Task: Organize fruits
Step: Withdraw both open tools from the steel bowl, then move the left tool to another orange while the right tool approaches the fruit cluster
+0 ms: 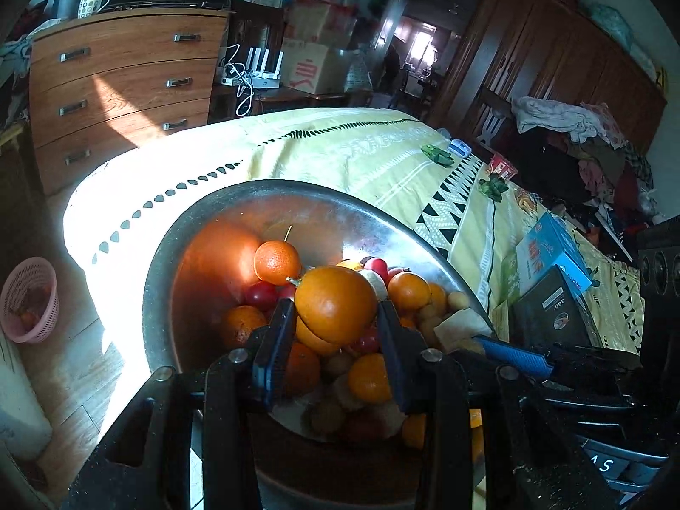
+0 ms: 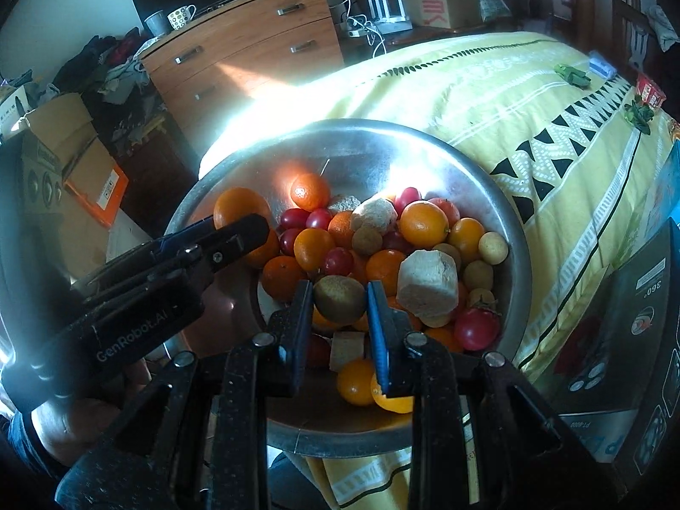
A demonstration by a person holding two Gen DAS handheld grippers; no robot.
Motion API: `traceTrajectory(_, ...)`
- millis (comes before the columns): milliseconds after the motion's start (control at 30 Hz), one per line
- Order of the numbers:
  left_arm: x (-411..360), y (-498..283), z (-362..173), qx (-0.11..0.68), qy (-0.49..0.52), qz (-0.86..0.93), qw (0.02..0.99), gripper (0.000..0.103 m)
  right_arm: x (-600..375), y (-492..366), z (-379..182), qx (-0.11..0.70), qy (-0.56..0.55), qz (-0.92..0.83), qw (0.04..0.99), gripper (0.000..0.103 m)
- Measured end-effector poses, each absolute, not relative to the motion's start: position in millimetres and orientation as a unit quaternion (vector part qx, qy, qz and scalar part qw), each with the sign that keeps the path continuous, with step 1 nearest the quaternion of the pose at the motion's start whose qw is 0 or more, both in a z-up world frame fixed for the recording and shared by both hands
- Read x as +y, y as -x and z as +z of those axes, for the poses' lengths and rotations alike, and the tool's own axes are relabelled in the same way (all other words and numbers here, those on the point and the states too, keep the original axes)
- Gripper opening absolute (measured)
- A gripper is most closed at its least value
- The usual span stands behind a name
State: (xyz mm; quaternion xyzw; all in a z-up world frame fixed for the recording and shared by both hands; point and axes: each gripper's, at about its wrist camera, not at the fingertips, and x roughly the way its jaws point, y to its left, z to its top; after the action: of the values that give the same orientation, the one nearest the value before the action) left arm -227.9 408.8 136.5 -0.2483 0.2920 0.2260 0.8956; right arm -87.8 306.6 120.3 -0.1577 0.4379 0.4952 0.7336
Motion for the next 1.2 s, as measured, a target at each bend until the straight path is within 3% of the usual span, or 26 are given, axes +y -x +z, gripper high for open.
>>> traceTrajectory(100, 409, 229, 137, 0.291, 0.249, 0.231, 0.894, 0.042, 307, 88, 120, 0.437, 0.157, 0.496, 0.734, 0.026)
traceTrajectory(200, 409, 230, 140, 0.287, 0.246, 0.237, 0.895, 0.063, 307, 87, 121, 0.435, 0.154, 0.495, 0.736, 0.026)
traceTrajectory(433, 406, 231, 144, 0.284, 0.24, 0.254, 0.893, 0.072, 305, 87, 121, 0.438, 0.153, 0.499, 0.732, 0.03)
traceTrajectory(500, 406, 233, 148, 0.28, 0.243, 0.267, 0.889, 0.084, 301, 90, 124, 0.433, 0.157, 0.495, 0.737, 0.052)
traceTrajectory(567, 403, 235, 153, 0.272, 0.239, 0.278, 0.89, 0.085, 294, 92, 129, 0.422, 0.155, 0.491, 0.746, 0.068)
traceTrajectory(600, 400, 236, 157, 0.268, 0.234, 0.278, 0.892, 0.086, 291, 93, 133, 0.418, 0.151, 0.491, 0.749, 0.069)
traceTrajectory(900, 320, 211, 213, 0.215, 0.171, 0.208, 0.939, 0.086, 177, 104, 182, 0.327, 0.097, 0.466, 0.817, 0.069)
traceTrajectory(1167, 158, 142, 247, 0.202, 0.125, 0.003, 0.971, 0.086, 14, 49, 141, 0.394, 0.034, 0.326, 0.859, 0.068)
traceTrajectory(1200, 140, 131, 243, 0.212, 0.119, -0.015, 0.97, 0.086, -7, 42, 134, 0.405, 0.023, 0.307, 0.861, 0.062)
